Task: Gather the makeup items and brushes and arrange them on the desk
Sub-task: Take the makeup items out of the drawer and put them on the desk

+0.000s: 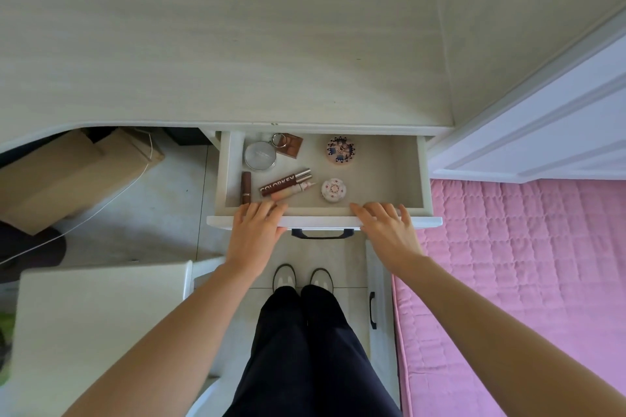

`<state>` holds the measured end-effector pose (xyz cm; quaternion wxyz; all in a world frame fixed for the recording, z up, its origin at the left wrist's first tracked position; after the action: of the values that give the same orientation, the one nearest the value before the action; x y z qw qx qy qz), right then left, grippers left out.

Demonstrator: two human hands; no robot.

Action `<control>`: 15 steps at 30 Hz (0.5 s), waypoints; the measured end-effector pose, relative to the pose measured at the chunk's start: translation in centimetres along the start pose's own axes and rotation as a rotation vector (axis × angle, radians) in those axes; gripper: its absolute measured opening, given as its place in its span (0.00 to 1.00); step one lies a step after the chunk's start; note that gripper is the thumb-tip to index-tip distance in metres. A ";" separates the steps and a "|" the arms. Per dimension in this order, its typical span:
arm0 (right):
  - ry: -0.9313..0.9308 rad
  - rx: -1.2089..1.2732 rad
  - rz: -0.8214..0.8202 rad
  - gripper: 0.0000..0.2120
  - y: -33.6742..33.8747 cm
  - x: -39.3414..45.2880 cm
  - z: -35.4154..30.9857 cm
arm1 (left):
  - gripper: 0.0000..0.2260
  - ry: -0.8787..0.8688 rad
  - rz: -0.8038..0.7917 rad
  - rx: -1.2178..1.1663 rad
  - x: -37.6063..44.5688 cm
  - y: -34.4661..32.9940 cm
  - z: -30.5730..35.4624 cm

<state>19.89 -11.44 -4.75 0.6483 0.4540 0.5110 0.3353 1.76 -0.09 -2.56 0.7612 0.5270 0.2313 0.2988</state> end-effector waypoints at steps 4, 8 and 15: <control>0.015 0.013 -0.020 0.29 -0.9 -2.1 -0.7 | 0.19 0.021 -0.032 0.008 -2.3 -0.3 0.5; 0.028 0.016 -0.037 0.29 -1.7 -4.2 -1.3 | 0.19 0.040 -0.069 0.009 -4.6 -0.7 1.0; 0.066 0.007 -0.078 0.33 -2.9 -7.5 -2.4 | 0.20 0.078 -0.133 -0.025 -8.0 -1.4 1.8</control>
<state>15.59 -18.67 -4.88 0.6420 0.4246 0.5507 0.3229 -2.46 -7.31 -2.99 0.7764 0.4888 0.2916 0.2707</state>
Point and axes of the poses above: each hand's wrist, its own x-axis towards the middle knuckle, its own y-axis out of the back of the hand, z = x × y, the point moved 10 cm from there along x, towards the middle knuckle, and after that the axes turned 9 degrees about -x, right-handed, at the moved point
